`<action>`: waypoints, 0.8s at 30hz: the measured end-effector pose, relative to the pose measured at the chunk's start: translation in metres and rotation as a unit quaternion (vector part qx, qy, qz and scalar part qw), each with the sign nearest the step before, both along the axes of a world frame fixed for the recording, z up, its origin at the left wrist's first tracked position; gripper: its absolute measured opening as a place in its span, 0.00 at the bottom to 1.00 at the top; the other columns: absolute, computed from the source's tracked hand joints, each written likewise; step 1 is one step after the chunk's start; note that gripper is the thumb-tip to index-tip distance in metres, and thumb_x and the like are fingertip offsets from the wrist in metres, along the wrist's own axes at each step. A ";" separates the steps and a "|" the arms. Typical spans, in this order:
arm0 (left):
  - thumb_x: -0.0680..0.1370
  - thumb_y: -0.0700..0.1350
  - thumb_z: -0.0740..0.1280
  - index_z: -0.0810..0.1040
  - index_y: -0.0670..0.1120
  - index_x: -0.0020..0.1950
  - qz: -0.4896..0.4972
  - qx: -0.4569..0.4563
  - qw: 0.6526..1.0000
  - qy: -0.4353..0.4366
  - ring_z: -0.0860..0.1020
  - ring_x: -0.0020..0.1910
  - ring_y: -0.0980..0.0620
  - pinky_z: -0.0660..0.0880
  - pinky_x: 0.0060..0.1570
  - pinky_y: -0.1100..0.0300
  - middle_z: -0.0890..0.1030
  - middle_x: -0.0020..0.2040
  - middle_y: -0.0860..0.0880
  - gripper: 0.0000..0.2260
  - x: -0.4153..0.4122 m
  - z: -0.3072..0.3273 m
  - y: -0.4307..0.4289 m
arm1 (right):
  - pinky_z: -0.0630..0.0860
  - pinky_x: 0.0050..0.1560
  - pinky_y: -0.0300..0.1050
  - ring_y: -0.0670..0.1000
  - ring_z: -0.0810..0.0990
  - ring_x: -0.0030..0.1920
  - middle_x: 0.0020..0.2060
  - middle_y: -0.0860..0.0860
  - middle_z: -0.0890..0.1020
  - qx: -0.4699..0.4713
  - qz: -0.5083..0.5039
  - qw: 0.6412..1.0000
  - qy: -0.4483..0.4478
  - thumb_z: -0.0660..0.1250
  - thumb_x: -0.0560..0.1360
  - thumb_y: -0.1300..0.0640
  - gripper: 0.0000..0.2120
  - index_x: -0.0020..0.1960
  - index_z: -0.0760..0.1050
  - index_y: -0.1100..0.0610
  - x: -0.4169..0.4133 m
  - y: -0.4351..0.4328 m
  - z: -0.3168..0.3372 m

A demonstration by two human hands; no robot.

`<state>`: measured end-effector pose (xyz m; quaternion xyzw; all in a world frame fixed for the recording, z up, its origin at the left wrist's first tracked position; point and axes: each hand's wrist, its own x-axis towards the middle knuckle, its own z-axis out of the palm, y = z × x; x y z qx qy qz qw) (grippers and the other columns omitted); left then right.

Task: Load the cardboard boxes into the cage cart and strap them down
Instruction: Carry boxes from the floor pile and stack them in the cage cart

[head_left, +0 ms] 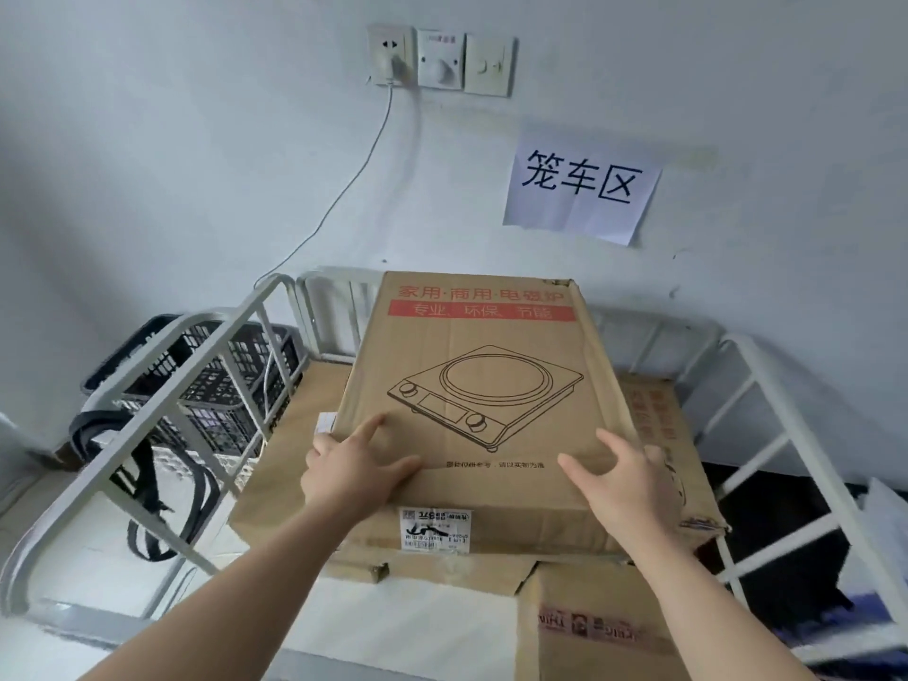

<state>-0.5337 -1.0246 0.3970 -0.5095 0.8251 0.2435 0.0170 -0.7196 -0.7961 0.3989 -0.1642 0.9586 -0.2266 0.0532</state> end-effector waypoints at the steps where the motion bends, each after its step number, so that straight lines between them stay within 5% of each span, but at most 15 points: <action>1: 0.64 0.74 0.65 0.58 0.69 0.71 -0.011 0.007 1.000 0.004 0.70 0.61 0.41 0.74 0.58 0.48 0.66 0.62 0.42 0.37 -0.011 -0.002 -0.003 | 0.78 0.40 0.45 0.52 0.77 0.46 0.58 0.54 0.70 -0.003 -0.012 1.000 0.000 0.63 0.65 0.27 0.35 0.68 0.68 0.41 -0.004 0.002 -0.004; 11: 0.67 0.68 0.68 0.60 0.66 0.72 -0.112 0.060 0.992 0.012 0.67 0.64 0.41 0.71 0.60 0.50 0.66 0.64 0.42 0.35 -0.139 -0.041 0.027 | 0.78 0.43 0.46 0.54 0.76 0.55 0.63 0.54 0.69 0.028 -0.120 0.992 -0.036 0.64 0.66 0.28 0.35 0.69 0.67 0.41 -0.081 0.062 -0.039; 24: 0.68 0.70 0.66 0.57 0.66 0.73 -0.092 0.092 0.990 -0.054 0.71 0.59 0.40 0.74 0.54 0.50 0.65 0.62 0.41 0.36 -0.304 -0.125 0.115 | 0.76 0.43 0.44 0.52 0.75 0.54 0.62 0.54 0.69 0.079 -0.098 0.988 -0.087 0.64 0.66 0.29 0.36 0.70 0.66 0.42 -0.259 0.139 -0.114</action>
